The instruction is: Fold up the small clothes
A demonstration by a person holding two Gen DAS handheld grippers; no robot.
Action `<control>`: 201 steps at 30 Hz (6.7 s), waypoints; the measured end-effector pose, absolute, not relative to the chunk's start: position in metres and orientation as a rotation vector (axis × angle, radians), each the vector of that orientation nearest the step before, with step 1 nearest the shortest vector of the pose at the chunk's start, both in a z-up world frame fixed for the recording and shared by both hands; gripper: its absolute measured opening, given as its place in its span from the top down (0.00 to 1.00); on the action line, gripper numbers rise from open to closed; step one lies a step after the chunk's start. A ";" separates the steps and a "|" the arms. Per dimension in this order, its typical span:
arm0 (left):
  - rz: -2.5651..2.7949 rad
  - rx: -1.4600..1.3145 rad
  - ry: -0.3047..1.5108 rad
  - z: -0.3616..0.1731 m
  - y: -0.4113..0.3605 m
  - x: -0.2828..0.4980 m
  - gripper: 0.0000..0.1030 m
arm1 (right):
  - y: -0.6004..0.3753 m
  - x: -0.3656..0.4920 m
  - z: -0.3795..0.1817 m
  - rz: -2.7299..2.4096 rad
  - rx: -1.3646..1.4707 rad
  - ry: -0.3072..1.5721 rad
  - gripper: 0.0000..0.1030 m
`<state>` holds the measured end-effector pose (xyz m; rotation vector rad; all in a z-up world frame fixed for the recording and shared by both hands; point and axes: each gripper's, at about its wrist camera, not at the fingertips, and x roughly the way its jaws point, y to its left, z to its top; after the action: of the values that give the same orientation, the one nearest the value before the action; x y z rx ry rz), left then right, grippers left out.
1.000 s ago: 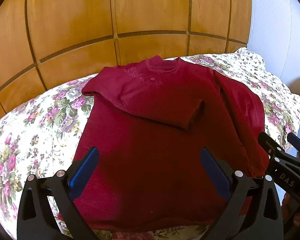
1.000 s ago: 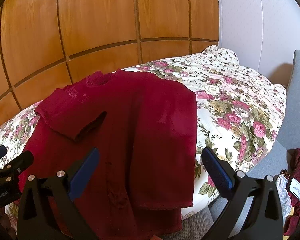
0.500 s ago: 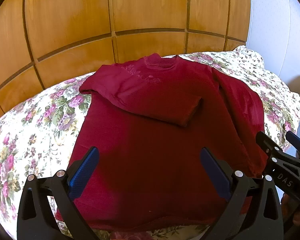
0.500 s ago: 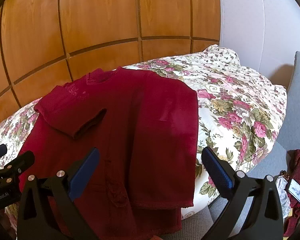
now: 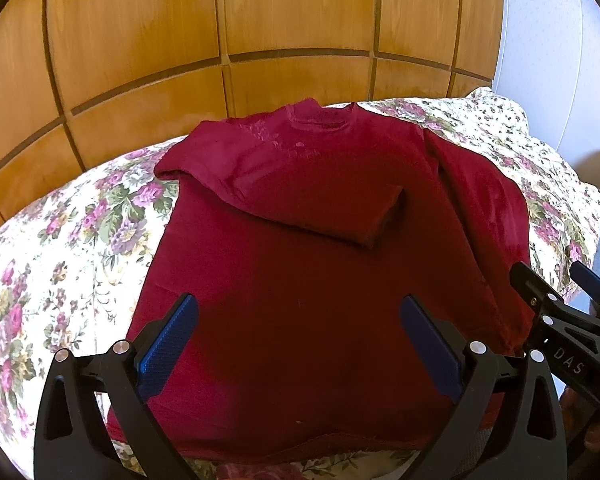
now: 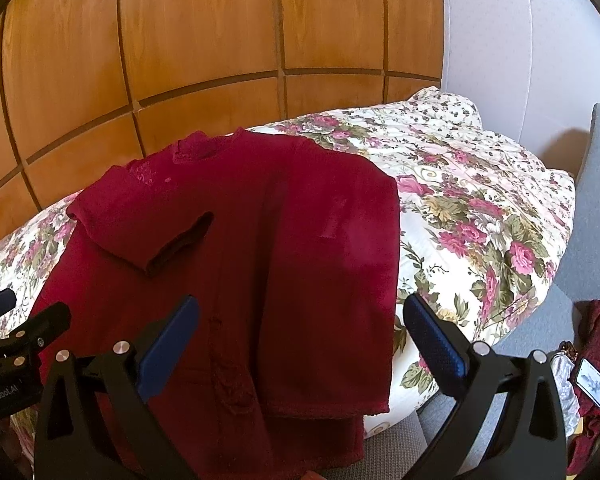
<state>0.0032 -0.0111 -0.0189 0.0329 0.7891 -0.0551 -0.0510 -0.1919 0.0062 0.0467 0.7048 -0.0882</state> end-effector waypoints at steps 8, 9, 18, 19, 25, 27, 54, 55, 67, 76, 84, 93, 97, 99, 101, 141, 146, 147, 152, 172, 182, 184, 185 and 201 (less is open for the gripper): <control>-0.065 0.021 0.809 -0.023 -0.009 0.007 0.03 | -0.191 -0.050 0.004 -0.088 0.045 0.708 0.02; -0.074 0.016 0.816 -0.024 -0.008 0.009 0.03 | -0.192 -0.050 0.003 -0.087 0.045 0.708 0.02; -0.240 -0.199 0.936 -0.047 0.012 0.023 0.03 | -0.192 -0.032 -0.009 -0.075 0.042 0.743 0.02; -0.226 -0.186 0.940 -0.048 0.011 0.025 0.03 | -0.192 -0.026 -0.013 -0.065 0.031 0.764 0.02; -0.239 -0.130 0.881 -0.038 0.009 0.043 0.03 | -0.193 0.003 -0.020 -0.086 -0.028 0.774 0.02; -0.239 -0.110 0.859 -0.031 0.010 0.056 0.03 | -0.196 0.014 -0.022 -0.114 -0.030 0.779 0.02; -0.254 0.109 0.906 -0.084 -0.027 0.199 0.03 | -0.223 0.041 -0.064 -0.176 0.038 0.750 0.02; -0.252 0.116 0.903 -0.086 -0.027 0.199 0.03 | -0.223 0.040 -0.065 -0.176 0.041 0.748 0.02; -0.349 0.162 0.867 -0.069 -0.034 0.193 0.91 | -0.224 0.034 -0.066 -0.178 0.047 0.718 0.02; -0.283 0.008 0.790 -0.025 0.023 0.191 0.96 | -0.224 0.030 -0.066 -0.180 0.048 0.710 0.02; -0.125 -0.112 0.743 0.001 0.108 0.193 0.97 | -0.225 0.029 -0.067 -0.182 0.048 0.704 0.02; 0.116 -0.236 0.714 0.008 0.223 0.195 0.98 | -0.223 0.029 -0.067 -0.182 0.048 0.701 0.02; 0.261 -0.239 0.689 0.010 0.274 0.188 0.98 | -0.224 0.029 -0.067 -0.182 0.046 0.697 0.02; 0.333 -0.230 0.684 0.009 0.300 0.184 0.98 | -0.224 0.029 -0.067 -0.183 0.046 0.697 0.02; 0.396 -0.230 0.687 0.006 0.327 0.180 0.98 | -0.224 0.029 -0.067 -0.183 0.045 0.697 0.02; -0.038 -0.213 0.855 -0.089 0.114 0.143 0.07 | -0.259 -0.017 -0.031 -0.003 0.124 0.846 0.29; -0.038 -0.211 0.855 -0.088 0.115 0.141 0.07 | -0.233 -0.006 -0.047 0.111 0.074 0.930 0.30; -0.040 -0.212 0.856 -0.088 0.114 0.142 0.06 | -0.230 -0.001 -0.055 0.101 0.055 0.965 0.31; -0.041 -0.215 0.864 -0.090 0.116 0.140 0.04 | -0.249 0.012 -0.044 0.091 0.104 0.951 0.78; -0.041 -0.214 0.876 -0.092 0.117 0.143 0.04 | -0.436 0.127 0.034 -0.398 -0.008 0.727 0.93; -0.039 -0.202 0.886 -0.096 0.114 0.145 0.04 | -0.517 0.134 0.004 -0.673 0.156 0.733 0.19; -0.041 -0.207 0.885 -0.096 0.114 0.145 0.04 | -0.505 0.123 -0.002 -0.600 0.213 0.738 0.19; -0.041 -0.209 0.885 -0.096 0.114 0.145 0.04 | -0.490 0.113 -0.003 -0.542 0.227 0.729 0.19; -0.031 -0.212 0.878 -0.091 0.114 0.141 0.04 | -0.306 0.009 -0.049 0.118 0.301 0.854 0.59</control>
<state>0.1408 0.1137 -0.0913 -0.2122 0.8779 -0.0306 0.0092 -0.3064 -0.0485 0.3007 0.8541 0.1176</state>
